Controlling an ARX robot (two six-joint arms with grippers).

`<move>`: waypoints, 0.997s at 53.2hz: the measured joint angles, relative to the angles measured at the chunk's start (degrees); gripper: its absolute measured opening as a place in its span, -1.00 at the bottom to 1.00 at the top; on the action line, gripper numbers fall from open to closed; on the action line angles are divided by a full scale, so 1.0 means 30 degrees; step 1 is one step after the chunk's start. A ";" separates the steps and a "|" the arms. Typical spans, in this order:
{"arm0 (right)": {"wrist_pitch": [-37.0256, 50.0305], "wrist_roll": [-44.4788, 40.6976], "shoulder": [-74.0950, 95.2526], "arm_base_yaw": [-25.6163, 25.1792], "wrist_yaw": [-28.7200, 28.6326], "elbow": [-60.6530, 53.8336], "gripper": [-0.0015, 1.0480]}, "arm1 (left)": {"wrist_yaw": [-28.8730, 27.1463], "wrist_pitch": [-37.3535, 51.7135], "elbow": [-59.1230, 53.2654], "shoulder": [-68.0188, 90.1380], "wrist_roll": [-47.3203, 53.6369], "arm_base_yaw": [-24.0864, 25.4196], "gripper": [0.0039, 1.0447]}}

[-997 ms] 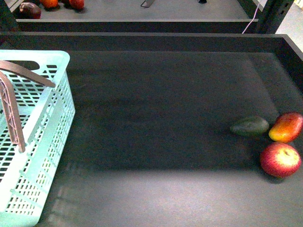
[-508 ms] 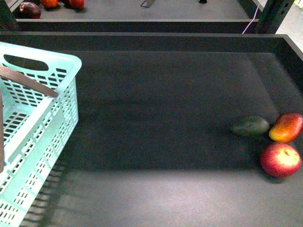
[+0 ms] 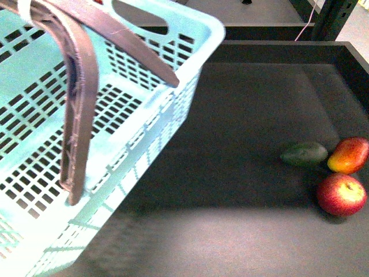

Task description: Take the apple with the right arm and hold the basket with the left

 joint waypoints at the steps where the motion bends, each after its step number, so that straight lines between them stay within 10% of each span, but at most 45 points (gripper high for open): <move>1: 0.0000 0.0000 0.0000 0.0000 0.0000 0.0000 0.83 | 0.0000 -0.0066 0.0066 -0.0051 0.0007 -0.0306 -0.71; 22: 0.0000 0.0000 0.0000 0.0000 0.0000 0.0000 0.83 | 0.0036 -0.0758 0.1086 -0.0503 0.2091 -0.5340 -0.71; 53: 0.0000 0.0000 0.0000 0.0000 0.0000 0.0000 0.83 | 0.0372 -0.0772 0.1202 -0.0240 0.3963 -0.6390 -0.71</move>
